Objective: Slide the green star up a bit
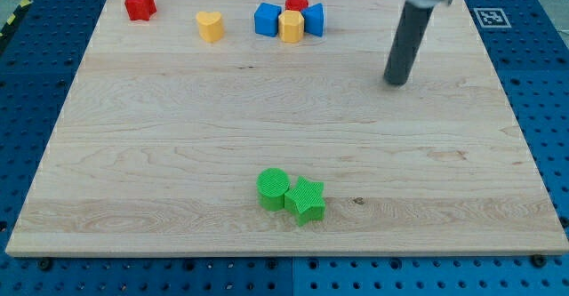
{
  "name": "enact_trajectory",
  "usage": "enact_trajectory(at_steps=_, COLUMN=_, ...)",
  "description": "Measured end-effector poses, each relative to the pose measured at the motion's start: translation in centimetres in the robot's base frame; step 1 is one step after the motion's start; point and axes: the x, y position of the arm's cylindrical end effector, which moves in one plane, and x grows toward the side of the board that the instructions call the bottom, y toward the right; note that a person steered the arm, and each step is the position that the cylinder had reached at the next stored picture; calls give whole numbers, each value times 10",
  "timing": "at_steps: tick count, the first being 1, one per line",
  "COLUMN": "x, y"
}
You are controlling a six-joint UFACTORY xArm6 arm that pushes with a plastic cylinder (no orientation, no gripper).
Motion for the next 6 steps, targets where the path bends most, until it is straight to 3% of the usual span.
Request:
enact_trajectory(at_steps=2, x=33, y=-178)
enact_trajectory(at_steps=3, x=74, y=-249)
enact_trajectory(at_steps=4, x=135, y=-270)
enact_trajectory(at_steps=5, x=186, y=-228)
enact_trajectory(at_steps=6, x=188, y=-223)
